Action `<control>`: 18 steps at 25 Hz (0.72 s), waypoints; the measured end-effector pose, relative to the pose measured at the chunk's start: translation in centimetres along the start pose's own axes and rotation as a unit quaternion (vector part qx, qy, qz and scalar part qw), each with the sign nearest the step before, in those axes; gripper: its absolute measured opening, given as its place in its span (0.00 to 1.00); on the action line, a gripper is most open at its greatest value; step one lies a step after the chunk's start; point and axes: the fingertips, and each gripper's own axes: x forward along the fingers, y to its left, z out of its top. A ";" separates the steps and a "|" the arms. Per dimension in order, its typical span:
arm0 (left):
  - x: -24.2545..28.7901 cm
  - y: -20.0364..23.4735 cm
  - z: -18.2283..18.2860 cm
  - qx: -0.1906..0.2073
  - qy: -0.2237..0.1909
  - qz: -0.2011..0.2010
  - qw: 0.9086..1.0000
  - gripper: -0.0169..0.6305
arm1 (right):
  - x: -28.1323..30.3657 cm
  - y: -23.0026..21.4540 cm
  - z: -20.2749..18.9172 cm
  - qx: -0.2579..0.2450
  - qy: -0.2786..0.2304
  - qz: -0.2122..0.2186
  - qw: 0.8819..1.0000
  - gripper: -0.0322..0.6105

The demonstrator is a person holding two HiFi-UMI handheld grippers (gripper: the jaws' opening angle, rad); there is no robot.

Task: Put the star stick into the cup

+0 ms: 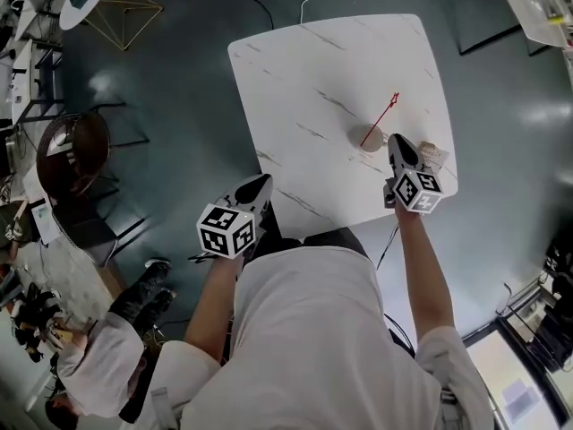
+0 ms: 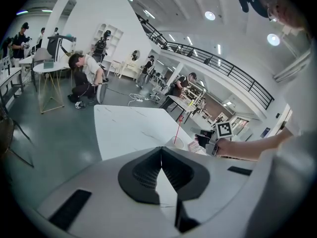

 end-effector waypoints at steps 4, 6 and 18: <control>-0.8 0.6 0.4 0.013 0.003 -0.015 1.000 0.05 | -1.8 0.7 1.1 0.005 -0.011 -0.022 1.000 0.12; -1.2 0.9 0.5 0.026 0.006 -0.024 0.999 0.05 | -2.7 1.4 1.3 0.005 -0.010 -0.035 0.999 0.11; -2.8 1.9 0.6 0.099 0.030 -0.089 0.991 0.05 | -9.8 7.3 1.7 0.017 -0.047 -0.057 0.997 0.10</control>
